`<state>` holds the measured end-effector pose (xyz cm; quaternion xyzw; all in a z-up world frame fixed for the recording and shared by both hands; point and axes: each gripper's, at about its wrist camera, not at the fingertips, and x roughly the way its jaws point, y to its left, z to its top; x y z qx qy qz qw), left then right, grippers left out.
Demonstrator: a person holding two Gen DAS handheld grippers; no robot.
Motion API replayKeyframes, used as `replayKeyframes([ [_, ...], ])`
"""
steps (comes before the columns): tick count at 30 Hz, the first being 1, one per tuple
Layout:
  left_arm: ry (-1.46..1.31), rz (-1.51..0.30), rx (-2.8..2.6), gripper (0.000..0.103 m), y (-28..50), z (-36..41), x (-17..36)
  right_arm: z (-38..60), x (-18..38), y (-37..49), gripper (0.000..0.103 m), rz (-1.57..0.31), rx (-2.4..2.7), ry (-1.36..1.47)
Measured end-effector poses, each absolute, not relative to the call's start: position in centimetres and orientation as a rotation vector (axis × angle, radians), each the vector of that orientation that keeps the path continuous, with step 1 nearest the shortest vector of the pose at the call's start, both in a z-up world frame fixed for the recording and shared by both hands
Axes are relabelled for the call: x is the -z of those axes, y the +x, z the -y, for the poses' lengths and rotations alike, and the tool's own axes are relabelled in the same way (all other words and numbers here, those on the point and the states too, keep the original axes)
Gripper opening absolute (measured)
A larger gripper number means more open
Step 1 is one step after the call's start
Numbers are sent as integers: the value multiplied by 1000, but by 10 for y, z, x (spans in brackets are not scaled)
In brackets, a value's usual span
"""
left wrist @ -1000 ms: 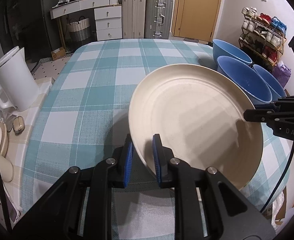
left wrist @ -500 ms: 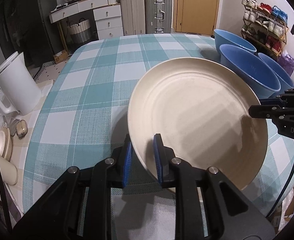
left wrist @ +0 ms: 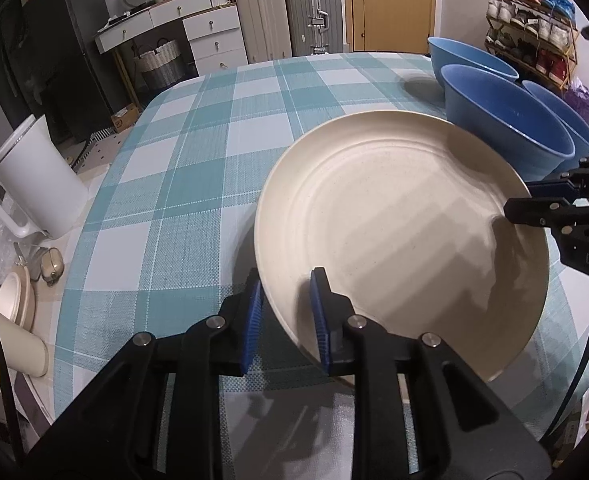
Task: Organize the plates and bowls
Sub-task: 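Lower the held cream plate onto the plate stack with the left gripper, then open the left gripper to release the plate while the right gripper opens too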
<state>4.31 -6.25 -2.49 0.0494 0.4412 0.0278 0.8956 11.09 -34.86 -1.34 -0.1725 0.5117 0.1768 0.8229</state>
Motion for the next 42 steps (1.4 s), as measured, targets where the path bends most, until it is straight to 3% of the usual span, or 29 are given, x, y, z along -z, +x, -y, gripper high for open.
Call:
replayKeyframes([
  [27,114,-946,-48,24,45,66,32,345,20,105,19,-1054,-355,-445],
  [33,81,-942,-26,29,43,62,25,347,16,104,23,-1060,-378,-436],
  [35,73,-924,-14,37,39,62,19,349,10,100,30,-1049,-404,-427],
  [37,57,-903,3,43,35,60,11,351,2,94,47,-1033,-430,-407],
  [39,42,-884,31,54,32,60,1,352,-7,90,54,-1015,-457,-390],
  [41,17,-861,59,81,27,59,-11,355,-18,84,59,-993,-487,-355],
  [42,-3,-844,74,84,25,58,-18,357,-23,82,69,-981,-496,-336],
])
